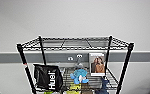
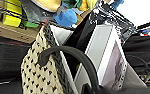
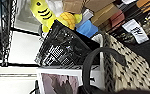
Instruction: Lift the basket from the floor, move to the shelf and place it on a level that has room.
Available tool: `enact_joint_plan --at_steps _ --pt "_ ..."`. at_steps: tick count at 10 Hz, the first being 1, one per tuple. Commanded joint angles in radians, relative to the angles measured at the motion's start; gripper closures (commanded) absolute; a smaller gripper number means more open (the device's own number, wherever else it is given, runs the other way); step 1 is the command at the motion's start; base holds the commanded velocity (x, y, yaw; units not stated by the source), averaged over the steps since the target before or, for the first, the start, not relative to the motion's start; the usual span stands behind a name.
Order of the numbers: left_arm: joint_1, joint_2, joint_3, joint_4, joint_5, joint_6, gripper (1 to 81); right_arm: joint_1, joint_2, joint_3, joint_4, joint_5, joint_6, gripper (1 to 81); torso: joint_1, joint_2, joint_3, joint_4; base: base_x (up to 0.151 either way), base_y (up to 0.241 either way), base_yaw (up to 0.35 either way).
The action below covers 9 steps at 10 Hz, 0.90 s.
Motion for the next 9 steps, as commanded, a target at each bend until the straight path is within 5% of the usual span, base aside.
enact_joint_plan --at_steps 1,9 --pt "-0.153 -0.053 0.142 0.004 0.023 0.001 81.1 0.142 -0.057 0.166 -0.025 -0.025 0.010 81.1 0.000 0.000 0.000 0.000 0.000 0.000 0.000" --pt "-0.218 -0.225 0.450 0.005 -0.050 0.000 81.1 0.185 -0.184 0.444 -0.027 0.093 0.010 81.1 0.000 0.000 0.000 0.000 0.000 0.000 0.000"
